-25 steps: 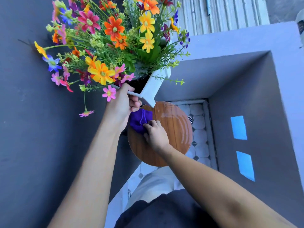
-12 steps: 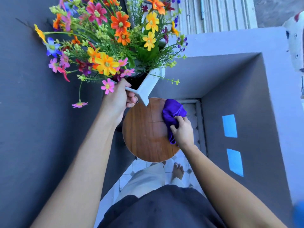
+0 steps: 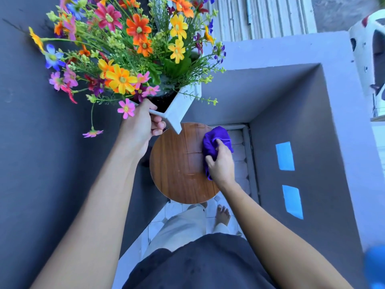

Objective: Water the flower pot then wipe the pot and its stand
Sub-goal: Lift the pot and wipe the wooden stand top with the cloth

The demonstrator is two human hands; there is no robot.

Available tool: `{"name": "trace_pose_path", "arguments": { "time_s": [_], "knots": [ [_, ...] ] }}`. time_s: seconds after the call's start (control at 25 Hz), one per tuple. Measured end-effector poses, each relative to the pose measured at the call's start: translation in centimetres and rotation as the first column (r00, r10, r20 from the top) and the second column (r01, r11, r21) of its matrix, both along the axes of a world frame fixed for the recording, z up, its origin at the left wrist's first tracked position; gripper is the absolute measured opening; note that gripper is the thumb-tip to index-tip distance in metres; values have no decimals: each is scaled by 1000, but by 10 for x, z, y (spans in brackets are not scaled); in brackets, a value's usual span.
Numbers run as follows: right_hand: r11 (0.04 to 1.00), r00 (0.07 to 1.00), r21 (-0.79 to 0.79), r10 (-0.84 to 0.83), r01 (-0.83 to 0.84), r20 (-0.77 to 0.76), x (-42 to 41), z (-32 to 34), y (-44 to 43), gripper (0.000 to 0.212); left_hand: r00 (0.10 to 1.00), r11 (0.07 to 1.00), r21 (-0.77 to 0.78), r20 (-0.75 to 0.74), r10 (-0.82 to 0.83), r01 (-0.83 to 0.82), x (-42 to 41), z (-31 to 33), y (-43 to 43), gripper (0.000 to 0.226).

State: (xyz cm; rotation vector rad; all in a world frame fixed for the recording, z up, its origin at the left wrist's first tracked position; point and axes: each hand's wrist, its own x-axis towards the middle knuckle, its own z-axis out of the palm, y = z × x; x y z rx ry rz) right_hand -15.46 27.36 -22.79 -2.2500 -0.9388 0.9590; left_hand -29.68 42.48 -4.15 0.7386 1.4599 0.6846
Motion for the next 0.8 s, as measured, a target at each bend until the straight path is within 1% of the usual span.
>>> {"name": "trace_pose_path", "arguments": {
  "time_s": [0.12, 0.24, 0.28, 0.36, 0.52, 0.6, 0.72, 0.8],
  "knots": [
    [985, 985, 38, 168, -167, -32, -47, 5, 23, 69, 1000, 1000, -7, 5, 8, -8, 1, 0, 3, 25],
    [918, 919, 37, 394, -394, 9, -99, 3, 28, 67, 1000, 1000, -14, 12, 11, -10, 2, -2, 5, 24],
    [894, 894, 28, 446, -447, 35, -112, 1, 26, 65, 1000, 1000, -14, 11, 10, -10, 1, -2, 5, 24],
    [876, 873, -8, 481, -482, 78, -122, -3, 23, 58, 1000, 1000, -13, 6, 5, -5, 1, -5, 5, 24],
    [899, 897, -79, 435, -430, 72, -92, -11, 16, 53, 1000, 1000, -18, 4, -5, 5, 0, -8, 2, 24],
    [927, 925, -90, 372, -365, 75, -64, -14, 2, 51, 1000, 1000, -21, 6, -11, 11, 2, -9, -1, 24],
    [980, 976, -95, 185, -175, 115, -20, -17, -25, 47, 1000, 1000, -17, 4, -15, 15, 2, -10, -3, 23],
    [992, 990, -117, 53, -37, 134, 8, -17, -38, 43, 1000, 1000, -13, 5, -21, 21, 2, -11, -5, 23]
  ]
}}
